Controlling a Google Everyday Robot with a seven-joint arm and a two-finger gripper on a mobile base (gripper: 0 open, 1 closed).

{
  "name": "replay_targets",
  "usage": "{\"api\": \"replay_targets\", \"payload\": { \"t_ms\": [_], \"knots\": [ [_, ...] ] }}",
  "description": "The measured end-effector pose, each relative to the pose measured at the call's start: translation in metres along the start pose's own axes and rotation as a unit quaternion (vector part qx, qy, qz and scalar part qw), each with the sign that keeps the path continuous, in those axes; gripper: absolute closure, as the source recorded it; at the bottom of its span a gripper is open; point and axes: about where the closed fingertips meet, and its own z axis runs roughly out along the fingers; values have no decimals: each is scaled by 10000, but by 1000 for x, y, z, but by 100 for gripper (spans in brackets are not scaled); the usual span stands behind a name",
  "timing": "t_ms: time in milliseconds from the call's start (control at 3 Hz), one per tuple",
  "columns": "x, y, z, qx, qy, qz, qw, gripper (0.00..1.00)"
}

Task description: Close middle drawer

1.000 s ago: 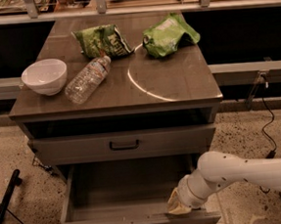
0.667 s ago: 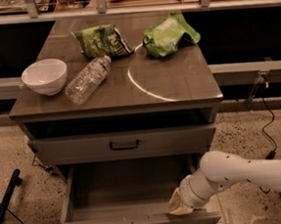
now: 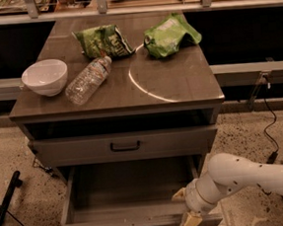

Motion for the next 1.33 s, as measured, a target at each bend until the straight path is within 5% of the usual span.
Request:
{"api": "replay_targets", "payload": {
  "t_ms": [1000, 1333],
  "knots": [
    [5, -13, 37, -117, 149, 112, 9998, 0],
    [9, -18, 44, -143, 168, 200, 9996, 15]
  ]
}}
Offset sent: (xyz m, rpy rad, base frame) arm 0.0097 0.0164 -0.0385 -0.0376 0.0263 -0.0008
